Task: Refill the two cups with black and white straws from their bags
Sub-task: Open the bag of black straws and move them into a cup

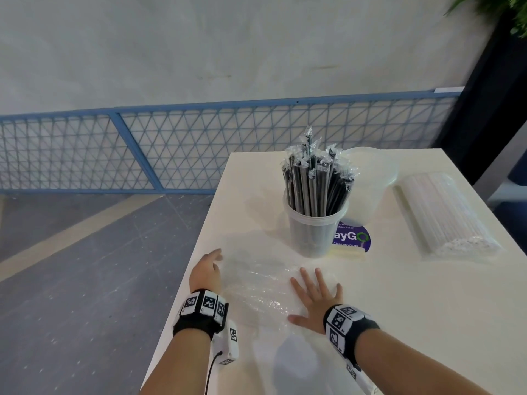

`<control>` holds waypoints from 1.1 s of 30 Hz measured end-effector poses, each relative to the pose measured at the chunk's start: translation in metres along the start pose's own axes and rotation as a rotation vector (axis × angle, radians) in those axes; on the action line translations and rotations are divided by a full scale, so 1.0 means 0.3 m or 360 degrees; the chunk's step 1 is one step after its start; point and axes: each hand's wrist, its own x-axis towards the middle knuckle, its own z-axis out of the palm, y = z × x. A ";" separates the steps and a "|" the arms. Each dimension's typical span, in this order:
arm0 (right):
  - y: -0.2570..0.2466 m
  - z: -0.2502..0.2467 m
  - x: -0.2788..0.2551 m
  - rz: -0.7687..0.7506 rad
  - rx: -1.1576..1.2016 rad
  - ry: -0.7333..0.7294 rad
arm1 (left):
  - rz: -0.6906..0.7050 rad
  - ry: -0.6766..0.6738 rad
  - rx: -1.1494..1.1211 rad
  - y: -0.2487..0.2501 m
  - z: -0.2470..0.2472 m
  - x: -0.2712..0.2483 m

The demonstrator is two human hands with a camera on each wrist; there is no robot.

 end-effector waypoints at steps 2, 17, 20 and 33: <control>0.013 -0.005 0.004 0.0006 0.0017 -0.0032 | -0.0140 0.0060 0.0028 -0.019 -0.020 0.026; 0.016 -0.008 0.009 0.0049 0.0063 -0.0014 | 0.0312 -0.1253 0.1281 0.023 0.134 -0.084; 0.029 -0.015 0.008 0.0035 0.0095 -0.0032 | 0.0268 -0.1248 0.1300 0.001 0.110 -0.065; 0.052 -0.163 -0.090 -0.0094 0.0365 0.0441 | 0.0237 -0.0970 0.1130 0.172 0.008 -0.021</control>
